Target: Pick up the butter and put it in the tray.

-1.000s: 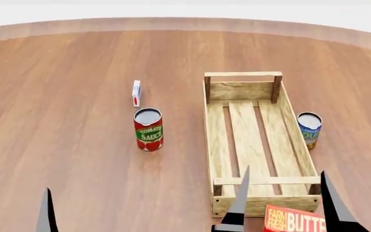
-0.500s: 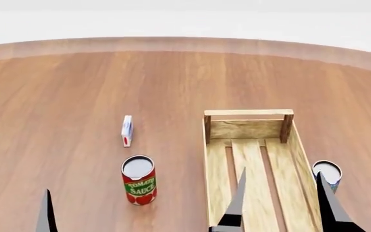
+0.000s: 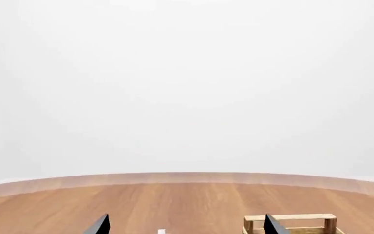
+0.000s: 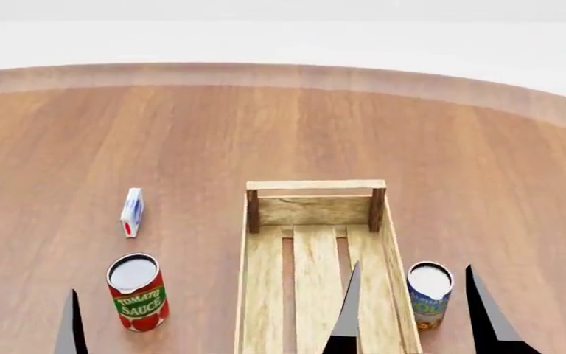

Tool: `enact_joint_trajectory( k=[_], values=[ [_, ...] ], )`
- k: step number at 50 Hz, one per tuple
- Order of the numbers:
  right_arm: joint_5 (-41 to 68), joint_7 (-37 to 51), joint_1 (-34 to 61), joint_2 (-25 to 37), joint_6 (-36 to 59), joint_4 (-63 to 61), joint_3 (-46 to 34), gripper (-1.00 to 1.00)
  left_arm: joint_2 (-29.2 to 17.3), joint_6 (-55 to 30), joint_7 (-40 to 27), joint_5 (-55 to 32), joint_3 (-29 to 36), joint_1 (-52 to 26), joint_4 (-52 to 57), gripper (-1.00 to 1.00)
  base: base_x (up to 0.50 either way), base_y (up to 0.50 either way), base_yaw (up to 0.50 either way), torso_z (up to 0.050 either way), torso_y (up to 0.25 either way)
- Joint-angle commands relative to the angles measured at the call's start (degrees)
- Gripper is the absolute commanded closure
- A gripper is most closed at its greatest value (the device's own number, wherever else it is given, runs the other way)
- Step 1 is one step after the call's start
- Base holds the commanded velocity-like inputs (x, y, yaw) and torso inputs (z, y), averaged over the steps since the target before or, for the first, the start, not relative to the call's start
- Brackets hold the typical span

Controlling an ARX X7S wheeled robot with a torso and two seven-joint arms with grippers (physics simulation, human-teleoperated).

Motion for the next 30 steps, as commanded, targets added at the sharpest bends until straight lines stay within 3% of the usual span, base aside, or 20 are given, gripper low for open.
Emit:
enact_joint_trajectory(
  k=[1,22,30],
  values=[
    [0.96,-2.52,-0.33,-0.75,-1.16,0.22,0.41,-1.00,1.01,0.71,1.80,-0.78,-1.41,-0.33,-1.33,-1.00,0.00,-0.50,0.00,0.000,0.000],
    [-0.06,0.10,0.33,-0.89,-1.70,1.20,0.23,-1.00,0.21,0.78,0.85,-1.55,-0.99,-0.13,-0.93,-1.00,0.00,-0.50,0.00,0.000,0.000],
    [-0.24,1.24,0.16,-0.47,-1.42,0.38,0.86,-1.00,-0.05,1.00,0.56,-1.79,-0.85,-0.28,-1.20,-1.00,0.00,0.00,0.00,0.000,0.000]
  ],
)
